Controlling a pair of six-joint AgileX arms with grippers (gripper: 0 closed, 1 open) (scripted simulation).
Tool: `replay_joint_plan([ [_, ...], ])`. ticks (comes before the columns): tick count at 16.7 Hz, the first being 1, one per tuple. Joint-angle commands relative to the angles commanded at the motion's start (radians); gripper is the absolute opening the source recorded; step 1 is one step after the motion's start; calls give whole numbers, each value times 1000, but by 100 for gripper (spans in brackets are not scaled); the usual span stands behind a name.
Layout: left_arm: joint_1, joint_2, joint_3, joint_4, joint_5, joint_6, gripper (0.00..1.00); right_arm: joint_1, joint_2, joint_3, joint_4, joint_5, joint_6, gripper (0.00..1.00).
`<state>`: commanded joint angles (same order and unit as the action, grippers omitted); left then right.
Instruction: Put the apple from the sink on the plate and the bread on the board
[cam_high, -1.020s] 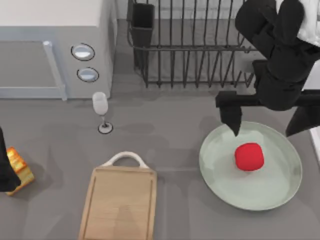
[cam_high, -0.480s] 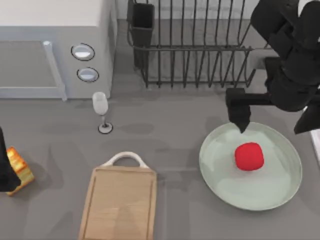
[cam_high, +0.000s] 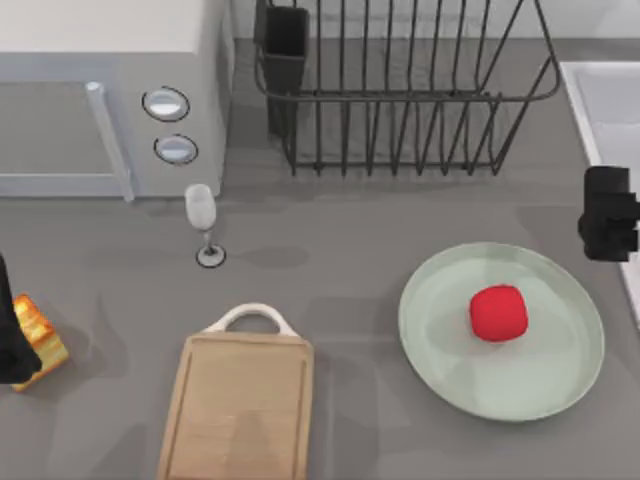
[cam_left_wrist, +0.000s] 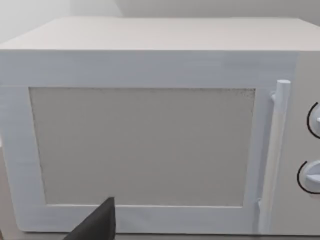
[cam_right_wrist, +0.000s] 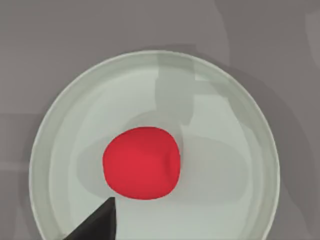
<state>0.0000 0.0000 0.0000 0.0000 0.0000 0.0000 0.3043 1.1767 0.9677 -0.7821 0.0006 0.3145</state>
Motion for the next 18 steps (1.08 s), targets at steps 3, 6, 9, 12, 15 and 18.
replay_joint_plan([
  [3, 0, 0, 0, 0, 0, 0, 100, -74, -330, -244, 191, 0, -77, 100],
  [6, 0, 0, 0, 0, 0, 0, 100, -150, -654, -494, 386, 0, -155, 100],
  [9, 0, 0, 0, 0, 0, 0, 100, -220, -918, -720, 566, -1, -227, 100],
  [12, 0, 0, 0, 0, 0, 0, 100, -274, -1092, -886, 705, -1, -283, 100],
  [15, 0, 0, 0, 0, 0, 0, 100, -302, -1171, -962, 777, -1, -312, 100],
  [18, 0, 0, 0, 0, 0, 0, 100, -304, -1177, -968, 782, -1, -314, 100],
])
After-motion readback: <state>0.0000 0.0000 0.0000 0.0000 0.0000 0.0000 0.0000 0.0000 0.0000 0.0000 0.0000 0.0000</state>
